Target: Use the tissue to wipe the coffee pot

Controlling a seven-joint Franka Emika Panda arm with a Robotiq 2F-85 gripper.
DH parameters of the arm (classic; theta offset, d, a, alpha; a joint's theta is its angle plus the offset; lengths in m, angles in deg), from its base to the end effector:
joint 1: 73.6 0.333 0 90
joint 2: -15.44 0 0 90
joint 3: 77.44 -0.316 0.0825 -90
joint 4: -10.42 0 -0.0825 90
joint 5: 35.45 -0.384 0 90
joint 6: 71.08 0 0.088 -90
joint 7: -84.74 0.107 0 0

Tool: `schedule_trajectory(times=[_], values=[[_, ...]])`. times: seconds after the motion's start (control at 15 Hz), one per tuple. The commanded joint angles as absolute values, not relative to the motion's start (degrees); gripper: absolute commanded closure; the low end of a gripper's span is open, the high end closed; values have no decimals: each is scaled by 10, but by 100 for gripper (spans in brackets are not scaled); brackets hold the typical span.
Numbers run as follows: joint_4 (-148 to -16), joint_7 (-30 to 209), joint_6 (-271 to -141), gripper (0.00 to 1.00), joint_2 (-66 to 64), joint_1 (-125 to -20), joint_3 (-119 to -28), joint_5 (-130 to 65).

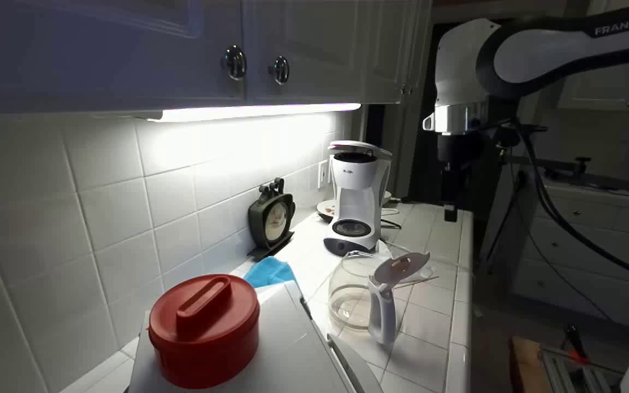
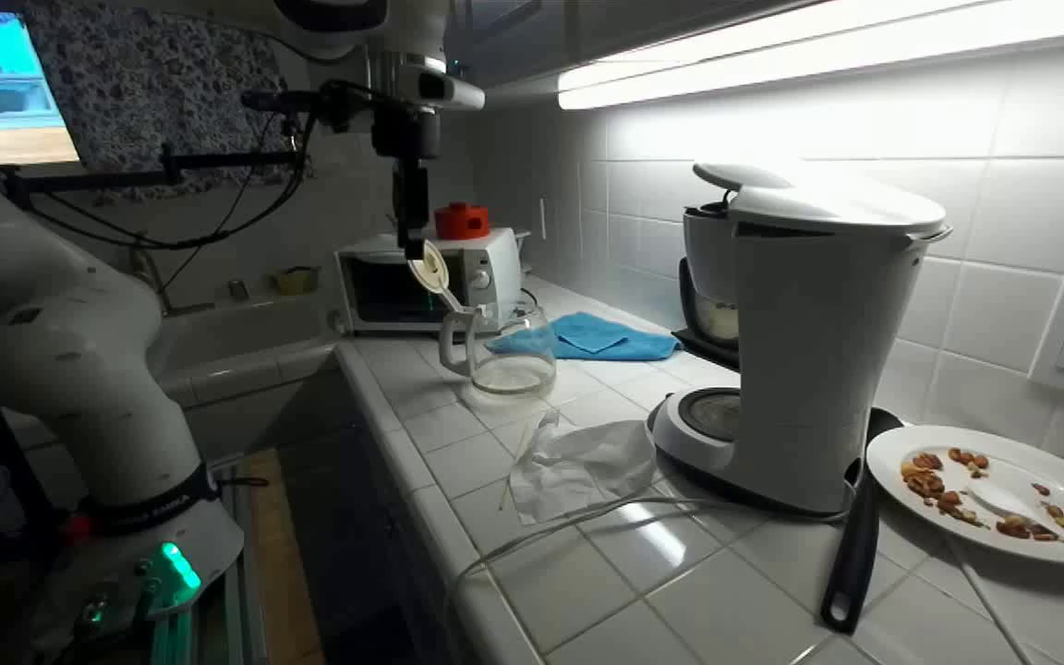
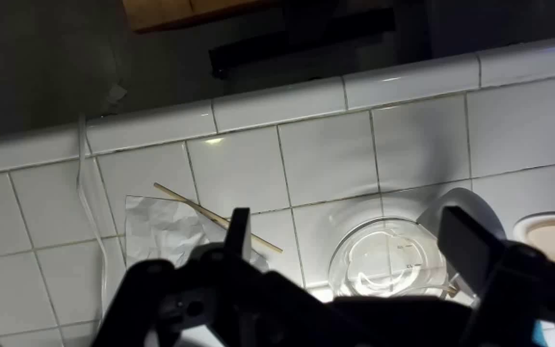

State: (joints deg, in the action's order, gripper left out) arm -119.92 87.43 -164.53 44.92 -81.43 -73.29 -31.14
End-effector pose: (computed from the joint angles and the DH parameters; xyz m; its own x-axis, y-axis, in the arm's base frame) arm 0.3721 -0.0906 0.5394 0.9639 -0.2336 -0.1281 -0.2298 -0.9722 0.0443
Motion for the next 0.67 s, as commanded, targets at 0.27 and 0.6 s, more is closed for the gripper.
schedule_trajectory(times=[0.27,0.6], values=[[-1198,876,-1644,0,449,-810,-729,-310],[-1224,1006,-1722,0,419,-856,-738,-199]])
